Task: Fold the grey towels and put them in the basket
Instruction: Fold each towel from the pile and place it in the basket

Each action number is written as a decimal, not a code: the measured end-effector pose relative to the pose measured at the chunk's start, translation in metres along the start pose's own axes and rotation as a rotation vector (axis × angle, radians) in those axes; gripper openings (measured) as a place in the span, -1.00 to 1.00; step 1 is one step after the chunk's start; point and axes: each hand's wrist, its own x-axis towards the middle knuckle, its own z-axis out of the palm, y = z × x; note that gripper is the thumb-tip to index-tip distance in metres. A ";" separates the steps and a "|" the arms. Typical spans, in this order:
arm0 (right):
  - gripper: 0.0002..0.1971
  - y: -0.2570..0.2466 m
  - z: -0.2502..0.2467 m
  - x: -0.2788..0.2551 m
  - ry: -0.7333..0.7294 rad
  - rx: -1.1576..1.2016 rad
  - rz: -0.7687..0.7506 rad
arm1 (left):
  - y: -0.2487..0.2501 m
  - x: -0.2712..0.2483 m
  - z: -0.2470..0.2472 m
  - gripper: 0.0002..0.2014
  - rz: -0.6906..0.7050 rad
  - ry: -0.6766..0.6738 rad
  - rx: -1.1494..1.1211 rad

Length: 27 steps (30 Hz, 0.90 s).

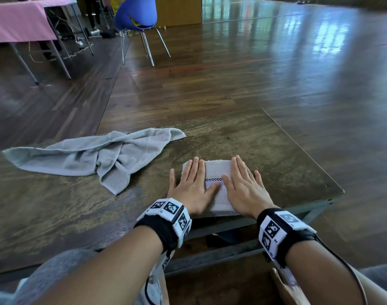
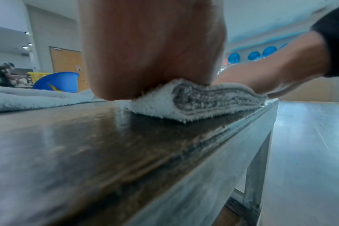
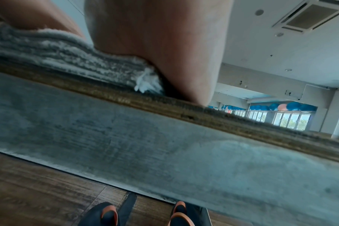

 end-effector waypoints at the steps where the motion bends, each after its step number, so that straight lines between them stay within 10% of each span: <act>1: -0.32 0.000 0.000 0.000 0.001 -0.002 0.002 | 0.000 0.002 0.000 -0.18 -0.009 0.000 -0.010; 19: -0.31 -0.006 0.000 -0.006 0.023 0.003 0.057 | -0.003 0.000 -0.005 -0.13 -0.353 0.173 -0.097; 27: -0.32 -0.012 -0.020 -0.013 -0.029 0.155 0.109 | 0.012 -0.006 -0.050 -0.69 -0.281 0.312 -0.629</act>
